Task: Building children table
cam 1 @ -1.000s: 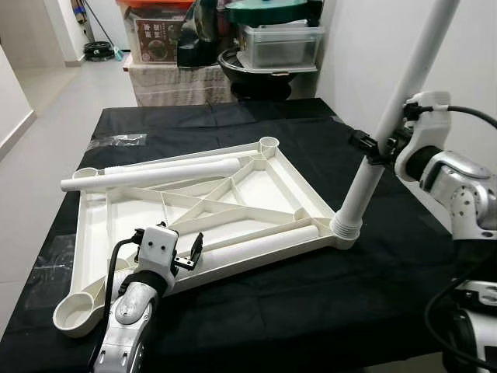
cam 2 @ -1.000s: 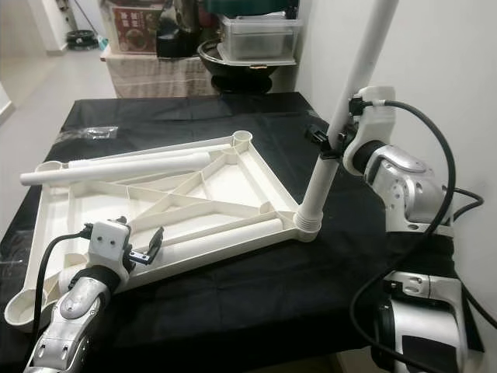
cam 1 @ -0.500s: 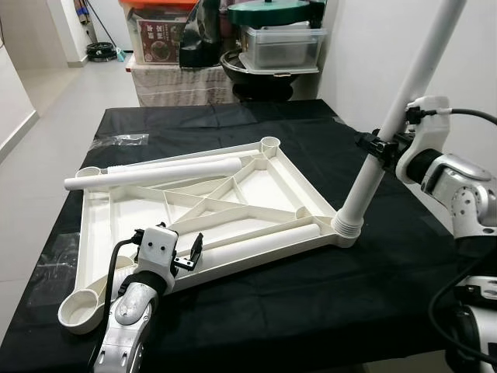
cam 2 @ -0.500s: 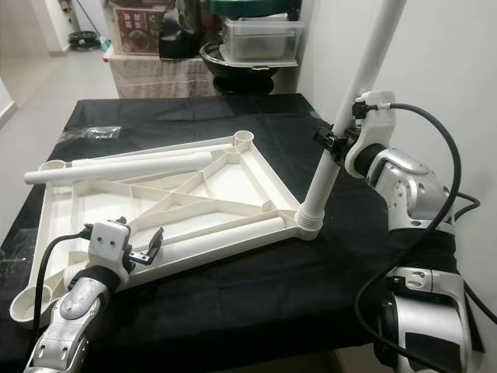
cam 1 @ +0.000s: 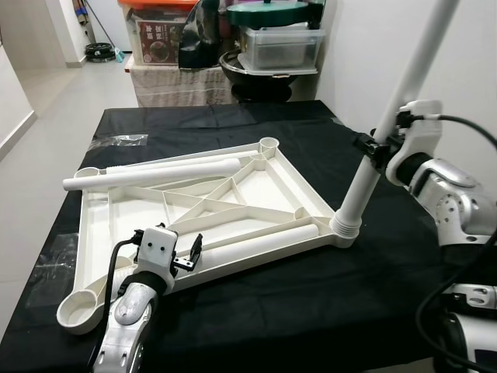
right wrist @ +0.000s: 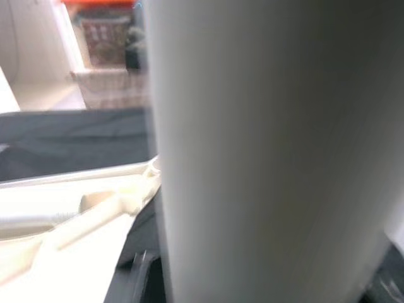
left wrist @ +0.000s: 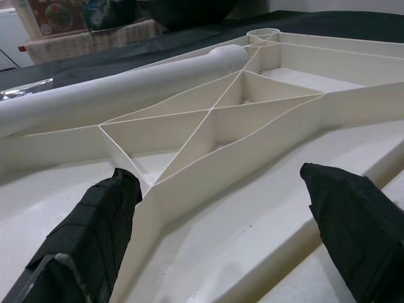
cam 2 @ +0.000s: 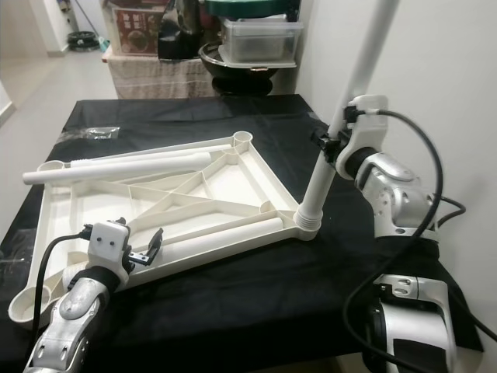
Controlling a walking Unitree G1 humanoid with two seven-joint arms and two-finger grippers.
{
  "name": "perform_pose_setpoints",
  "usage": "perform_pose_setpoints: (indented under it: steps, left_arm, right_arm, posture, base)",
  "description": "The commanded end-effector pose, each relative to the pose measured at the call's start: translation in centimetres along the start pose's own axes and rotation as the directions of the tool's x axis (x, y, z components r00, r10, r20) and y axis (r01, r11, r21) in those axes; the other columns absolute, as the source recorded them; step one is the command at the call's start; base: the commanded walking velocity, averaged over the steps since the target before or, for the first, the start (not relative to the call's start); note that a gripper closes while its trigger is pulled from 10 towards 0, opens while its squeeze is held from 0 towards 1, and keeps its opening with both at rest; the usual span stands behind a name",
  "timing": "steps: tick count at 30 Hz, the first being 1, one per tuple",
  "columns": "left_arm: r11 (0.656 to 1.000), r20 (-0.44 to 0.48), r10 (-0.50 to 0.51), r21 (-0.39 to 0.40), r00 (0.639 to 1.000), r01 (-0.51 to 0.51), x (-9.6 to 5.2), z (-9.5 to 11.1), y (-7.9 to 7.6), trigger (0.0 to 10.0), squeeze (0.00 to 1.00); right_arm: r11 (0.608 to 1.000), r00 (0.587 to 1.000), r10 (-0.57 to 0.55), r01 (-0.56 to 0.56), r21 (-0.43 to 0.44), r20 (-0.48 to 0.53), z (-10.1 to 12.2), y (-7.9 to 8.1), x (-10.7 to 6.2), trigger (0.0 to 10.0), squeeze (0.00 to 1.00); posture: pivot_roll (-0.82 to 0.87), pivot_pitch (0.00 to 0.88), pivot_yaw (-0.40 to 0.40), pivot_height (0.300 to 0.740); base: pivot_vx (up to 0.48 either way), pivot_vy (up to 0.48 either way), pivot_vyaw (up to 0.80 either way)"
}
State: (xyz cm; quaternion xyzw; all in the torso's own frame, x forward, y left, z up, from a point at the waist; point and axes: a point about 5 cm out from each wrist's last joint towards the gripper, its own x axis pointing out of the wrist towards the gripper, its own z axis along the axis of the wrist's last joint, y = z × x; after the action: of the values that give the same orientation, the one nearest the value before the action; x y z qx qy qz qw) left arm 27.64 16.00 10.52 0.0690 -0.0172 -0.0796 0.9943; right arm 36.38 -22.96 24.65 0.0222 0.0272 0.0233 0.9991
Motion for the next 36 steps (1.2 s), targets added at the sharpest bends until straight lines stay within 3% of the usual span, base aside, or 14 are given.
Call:
perform_pose_setpoints:
  steps: [1,2,3,5,10,14,20,28,29,30,33,34,36]
  left_arm:
    - [1.000,-0.048,-0.011,0.001,0.999,0.011,-0.3,-1.0,-0.3,10.0,0.00]
    - [1.000,-0.048,-0.011,0.001,0.999,0.011,-0.3,-1.0,-0.3,10.0,0.00]
    - [1.000,-0.047,-0.010,0.000,0.999,0.010,-0.3,-1.0,-0.3,10.0,0.00]
    - [1.000,-0.047,-0.009,0.001,0.999,0.009,-0.3,-1.0,-0.3,10.0,0.00]
    - [1.000,-0.049,-0.006,0.003,0.999,0.007,-0.4,-1.0,-0.3,10.0,0.00]
    - [1.000,-0.050,-0.003,0.005,0.999,0.003,-0.5,-1.1,-0.3,10.0,0.00]
    - [1.000,-0.051,0.001,-0.001,0.999,-0.001,-0.6,-1.3,-0.7,10.0,0.00]
    - [1.000,-0.053,0.003,-0.001,0.999,-0.003,-0.6,-1.3,-0.6,10.0,0.00]
    - [1.000,-0.052,0.004,0.001,0.999,-0.004,-0.6,-1.3,-0.5,10.0,0.00]
    - [1.000,-0.052,0.003,0.003,0.999,-0.003,-0.6,-1.3,-0.5,10.0,0.00]
    - [1.000,-0.053,0.002,0.004,0.999,-0.002,-0.5,-1.3,-0.5,10.0,0.00]
    - [1.000,-0.052,-0.001,0.004,0.999,0.002,-0.5,-1.3,-0.6,10.0,0.00]
    - [1.000,-0.052,-0.003,0.003,0.999,0.003,-0.4,-1.2,-0.6,10.0,0.00]
  right_arm:
    - [0.985,0.958,-0.160,0.170,0.021,-0.239,-6.2,0.1,-0.1,0.0,0.00]
    - [0.985,0.958,-0.160,0.170,0.021,-0.239,-6.2,0.1,-0.1,0.0,0.00]
    - [0.966,0.936,-0.236,0.254,0.036,-0.262,-7.2,0.8,-0.2,0.0,0.00]
    - [0.947,0.914,-0.296,0.320,0.042,-0.276,-8.0,1.6,-0.4,0.0,0.00]
    - [0.925,0.892,-0.348,0.377,0.049,-0.287,-8.6,2.7,-0.5,0.0,0.00]
    - [0.874,0.833,-0.444,0.484,0.047,-0.330,-9.7,4.4,-0.6,0.0,0.00]
    - [0.815,0.778,-0.526,0.577,0.059,-0.344,-9.2,5.6,-0.2,0.0,0.00]
    - [0.824,0.785,-0.506,0.562,0.068,-0.359,-9.4,7.2,0.0,0.0,0.00]
    - [0.850,0.811,-0.462,0.521,0.081,-0.359,-9.3,7.6,0.1,10.0,0.00]
    - [0.874,0.836,-0.417,0.477,0.095,-0.356,-9.0,8.0,0.3,10.0,0.00]
    - [0.876,0.839,-0.415,0.473,0.096,-0.351,-8.9,8.0,0.3,10.0,0.00]
    - [0.872,0.842,-0.419,0.477,0.106,-0.341,-8.5,7.9,0.2,10.0,0.10]
    - [0.872,0.842,-0.421,0.478,0.107,-0.337,-8.4,7.8,0.2,10.0,0.10]
  posture:
    - [-0.02,0.000,-0.052,0.740]
    - [-0.02,0.000,-0.052,0.740]
    - [-0.01,0.000,-0.058,0.740]
    - [-0.01,0.000,-0.059,0.740]
    - [-0.01,0.000,-0.062,0.740]
    - [-0.01,0.000,-0.073,0.740]
    - [-0.02,0.000,-0.084,0.740]
    - [-0.01,0.000,-0.088,0.740]
    - [-0.01,0.000,-0.087,0.740]
    - [-0.01,0.000,-0.081,0.740]
    - [-0.01,0.000,-0.081,0.740]
    - [-0.01,0.000,-0.078,0.740]
    - [-0.01,0.000,-0.078,0.740]
  base:
    - [0.000,0.000,0.00]
    - [0.000,0.000,0.00]
    - [0.000,0.000,0.00]
    - [0.000,0.000,0.00]
    - [0.000,0.000,0.00]
    - [0.000,0.000,0.00]
    - [0.000,0.000,0.00]
    - [0.000,0.000,0.00]
    - [0.000,0.000,0.00]
    - [0.000,0.000,0.00]
    - [0.000,0.000,0.00]
    - [0.000,0.000,0.00]
    - [0.000,0.000,0.00]
